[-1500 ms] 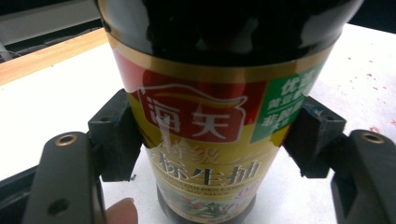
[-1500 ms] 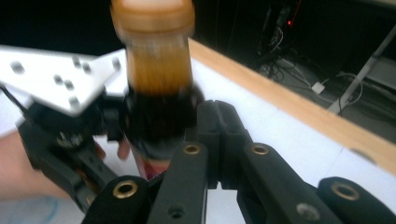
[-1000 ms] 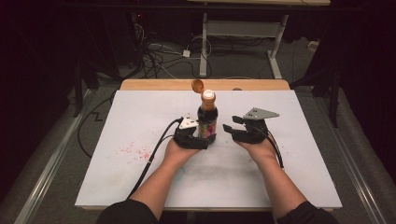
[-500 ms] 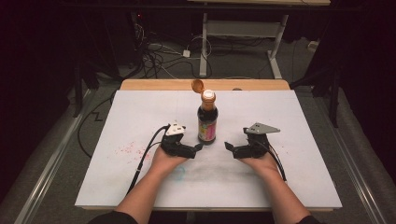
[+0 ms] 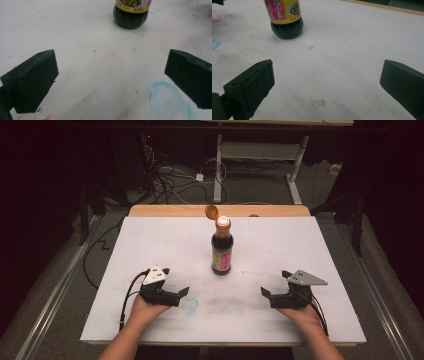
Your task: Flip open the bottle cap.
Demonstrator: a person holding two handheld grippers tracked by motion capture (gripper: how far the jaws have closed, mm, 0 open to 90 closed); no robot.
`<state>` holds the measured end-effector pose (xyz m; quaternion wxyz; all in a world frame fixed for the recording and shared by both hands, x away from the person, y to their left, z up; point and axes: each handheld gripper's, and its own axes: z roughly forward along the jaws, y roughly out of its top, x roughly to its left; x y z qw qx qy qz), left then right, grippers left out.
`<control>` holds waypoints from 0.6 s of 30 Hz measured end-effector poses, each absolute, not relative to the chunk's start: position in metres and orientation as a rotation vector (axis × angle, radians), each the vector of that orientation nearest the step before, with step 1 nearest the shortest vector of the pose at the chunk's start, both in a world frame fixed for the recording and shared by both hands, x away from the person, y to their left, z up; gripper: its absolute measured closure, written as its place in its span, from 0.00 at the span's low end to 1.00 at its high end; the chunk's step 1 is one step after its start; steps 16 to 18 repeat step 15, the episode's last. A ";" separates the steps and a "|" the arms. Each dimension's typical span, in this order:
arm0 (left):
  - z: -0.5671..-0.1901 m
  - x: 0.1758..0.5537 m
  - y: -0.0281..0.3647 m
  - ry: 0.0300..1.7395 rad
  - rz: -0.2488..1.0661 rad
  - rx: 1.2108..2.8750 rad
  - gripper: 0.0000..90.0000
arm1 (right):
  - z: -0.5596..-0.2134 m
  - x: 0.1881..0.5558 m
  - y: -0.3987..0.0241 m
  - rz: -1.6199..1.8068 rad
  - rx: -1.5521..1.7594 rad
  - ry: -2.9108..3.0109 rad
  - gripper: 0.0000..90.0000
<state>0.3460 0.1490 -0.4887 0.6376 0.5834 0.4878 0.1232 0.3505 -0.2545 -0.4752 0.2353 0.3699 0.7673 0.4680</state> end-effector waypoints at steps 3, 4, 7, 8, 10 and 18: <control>-0.491 0.330 0.164 1.116 0.309 1.328 0.00 | -0.478 0.340 -0.262 1.266 1.009 2.107 0.00; -0.492 0.324 0.168 1.119 0.317 1.323 0.00 | -0.478 0.336 -0.264 1.266 1.011 2.098 0.00; -0.496 0.312 0.176 1.132 0.336 1.323 0.00 | -0.479 0.330 -0.266 1.252 1.001 2.091 0.00; -0.496 0.310 0.177 1.133 0.349 1.320 0.00 | -0.479 0.329 -0.265 1.244 0.994 2.091 0.00; -0.496 0.308 0.177 1.129 0.362 1.311 0.00 | -0.479 0.330 -0.264 1.230 1.001 2.099 0.00; -0.498 0.308 0.176 1.131 0.372 1.325 0.00 | -0.480 0.331 -0.261 1.193 1.005 2.116 0.00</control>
